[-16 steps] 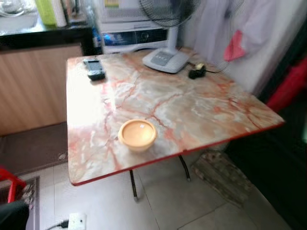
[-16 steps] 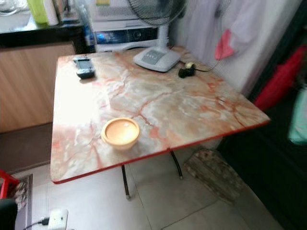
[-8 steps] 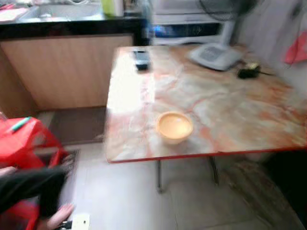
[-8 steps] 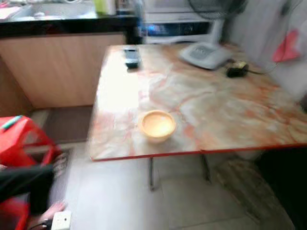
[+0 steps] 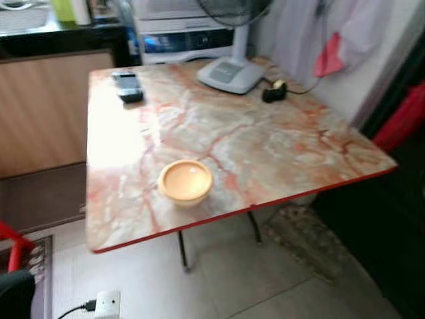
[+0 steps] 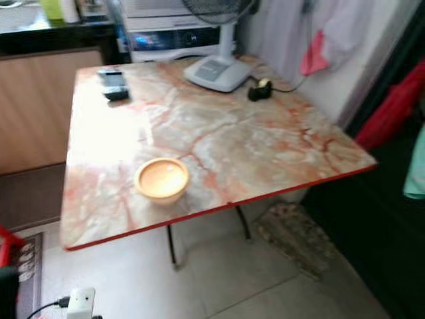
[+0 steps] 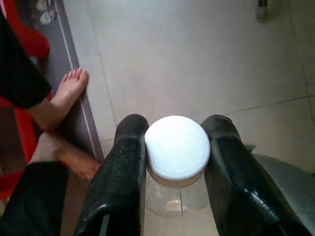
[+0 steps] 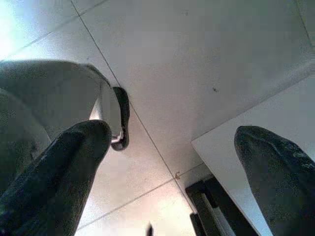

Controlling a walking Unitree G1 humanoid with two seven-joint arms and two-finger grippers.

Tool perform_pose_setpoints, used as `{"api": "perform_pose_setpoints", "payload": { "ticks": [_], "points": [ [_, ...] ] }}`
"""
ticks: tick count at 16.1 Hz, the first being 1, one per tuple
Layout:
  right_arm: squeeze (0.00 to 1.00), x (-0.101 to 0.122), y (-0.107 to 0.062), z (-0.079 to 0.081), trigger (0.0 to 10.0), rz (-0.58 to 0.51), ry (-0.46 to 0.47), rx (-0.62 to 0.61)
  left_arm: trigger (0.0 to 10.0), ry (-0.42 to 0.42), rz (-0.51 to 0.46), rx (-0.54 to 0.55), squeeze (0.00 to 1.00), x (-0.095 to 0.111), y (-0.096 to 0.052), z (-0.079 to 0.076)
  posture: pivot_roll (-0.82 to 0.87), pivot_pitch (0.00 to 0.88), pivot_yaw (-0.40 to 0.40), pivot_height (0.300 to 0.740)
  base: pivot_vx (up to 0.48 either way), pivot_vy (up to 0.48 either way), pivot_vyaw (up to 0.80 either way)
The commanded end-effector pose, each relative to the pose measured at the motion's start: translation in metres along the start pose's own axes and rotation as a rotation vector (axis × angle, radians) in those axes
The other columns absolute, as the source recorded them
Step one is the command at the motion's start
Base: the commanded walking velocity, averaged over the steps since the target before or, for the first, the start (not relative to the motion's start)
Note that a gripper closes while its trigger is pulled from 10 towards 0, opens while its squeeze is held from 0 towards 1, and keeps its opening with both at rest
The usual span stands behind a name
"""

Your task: Restocking fridge

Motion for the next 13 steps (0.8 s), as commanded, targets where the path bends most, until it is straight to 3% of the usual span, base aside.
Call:
{"api": "perform_pose_setpoints", "payload": {
  "ticks": [1, 2, 5, 7, 13],
  "points": [
    [0.00, -0.003, 0.000, 0.004, 10.0, 0.010, 0.001, 0.011, 10.0, -0.004, 0.005, -0.006, 0.00, -0.002, 0.000, 0.001, 0.07, 0.000, -0.055, 0.740, 0.000, 0.000, -0.80],
    [0.00, -0.003, 0.000, 0.004, 10.0, 0.010, 0.003, 0.010, 10.0, -0.005, 0.005, -0.007, 0.00, -0.003, 0.000, 0.001, 0.07, 0.000, -0.056, 0.740, 0.000, 0.000, -0.80],
    [0.00, -0.002, 0.001, 0.004, 10.0, 0.009, 0.009, 0.007, 10.0, 0.117, 0.008, -0.037, 0.00, 0.000, -0.001, -0.012, 0.07, 0.000, -0.056, 0.740, 0.000, -0.299, -0.80],
    [0.00, -0.002, 0.001, 0.004, 10.0, 0.008, 0.009, 0.006, 10.0, 0.062, 0.027, -0.029, 0.00, -0.006, -0.003, -0.014, 0.07, 0.000, -0.055, 0.740, 0.000, -0.236, -0.80],
    [0.00, -0.001, 0.001, 0.005, 10.0, 0.011, 0.010, 0.004, 10.0, 0.071, 0.040, -0.040, 0.00, -0.015, -0.004, -0.012, 0.06, 0.000, -0.047, 0.740, 0.000, 0.000, -0.79]
  ]
}}
Point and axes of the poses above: a point about 5 cm out from each wrist's last joint towards the gripper, its own y axis pointing out of the wrist towards the gripper, its own x axis along the axis of the wrist's last joint, z = x × y, the point moved 2 cm from there along y, pointing out of the wrist towards the gripper, and after that the axes turned 15 degrees about y, right-handed, at the moved point
